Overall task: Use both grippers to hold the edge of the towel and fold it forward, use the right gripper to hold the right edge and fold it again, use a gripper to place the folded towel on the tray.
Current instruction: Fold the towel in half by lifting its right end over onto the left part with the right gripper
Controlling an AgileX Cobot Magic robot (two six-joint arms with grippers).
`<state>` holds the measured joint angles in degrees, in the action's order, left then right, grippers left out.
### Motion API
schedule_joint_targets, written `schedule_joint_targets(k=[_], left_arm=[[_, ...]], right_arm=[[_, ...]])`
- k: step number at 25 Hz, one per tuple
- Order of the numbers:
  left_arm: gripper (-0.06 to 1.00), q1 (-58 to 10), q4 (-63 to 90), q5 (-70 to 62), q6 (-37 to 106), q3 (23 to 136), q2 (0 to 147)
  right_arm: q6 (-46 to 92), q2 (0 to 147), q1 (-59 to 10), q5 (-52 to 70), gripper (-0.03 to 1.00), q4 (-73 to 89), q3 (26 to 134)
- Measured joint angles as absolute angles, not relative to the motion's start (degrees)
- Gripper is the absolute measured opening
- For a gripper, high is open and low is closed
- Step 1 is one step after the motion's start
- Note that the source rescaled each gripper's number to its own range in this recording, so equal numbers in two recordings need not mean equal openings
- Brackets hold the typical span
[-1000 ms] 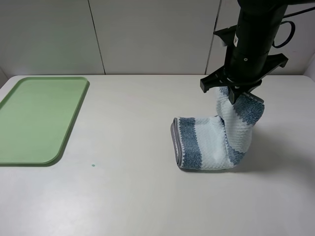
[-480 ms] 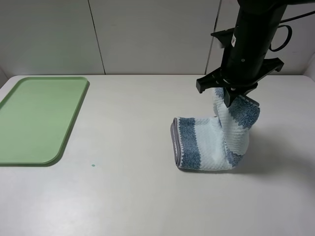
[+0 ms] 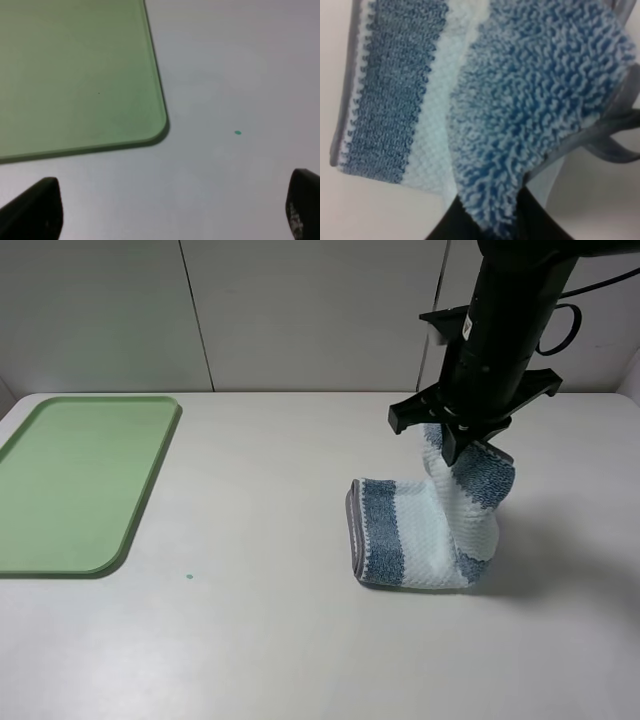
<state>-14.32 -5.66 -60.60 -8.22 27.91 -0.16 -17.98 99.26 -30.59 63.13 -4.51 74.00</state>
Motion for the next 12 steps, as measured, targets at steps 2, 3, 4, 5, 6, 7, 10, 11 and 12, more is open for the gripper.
schedule_joint_targets(k=[2,3,4,5,6,7,10,11,12], left_arm=[[0.88,-14.32,-5.66,-60.6,-8.22,27.91,-0.16],[0.88,-14.32,-5.66,-60.6,-8.22,27.91,-0.16],[0.88,-14.32,-5.66,-60.6,-8.22,27.91,-0.16],[0.88,-14.32,-5.66,-60.6,-8.22,27.91,-0.16],[0.88,-14.32,-5.66,-60.6,-8.22,27.91,-0.16],[0.88,-14.32,-5.66,-60.6,-8.22,27.91,-0.16],[0.88,-14.32,-5.66,-60.6,-8.22,27.91,-0.16],[0.88,-14.32,-5.66,-60.6,-8.22,27.91,-0.16],[0.88,-14.32,-5.66,-60.6,-8.22,27.91,-0.16]], right_arm=[[-17.91,99.56,-30.59,63.03,0.07,-4.16,73.94],[-17.91,99.62,-30.59,62.96,0.07,-3.95,73.87],[-17.91,99.61,-30.59,62.89,0.08,-3.88,73.83],[-17.91,99.61,-30.59,62.89,0.09,-3.82,73.83],[-17.91,99.61,-30.59,62.84,0.12,-3.82,73.83],[-17.91,99.61,-30.59,62.84,0.2,-3.82,73.83],[-19.17,99.61,-30.59,62.77,0.74,-3.66,73.83],[-19.06,99.61,-30.59,62.76,0.85,-3.66,73.83],[-18.65,99.61,-30.59,62.53,0.9,-3.66,73.83]])
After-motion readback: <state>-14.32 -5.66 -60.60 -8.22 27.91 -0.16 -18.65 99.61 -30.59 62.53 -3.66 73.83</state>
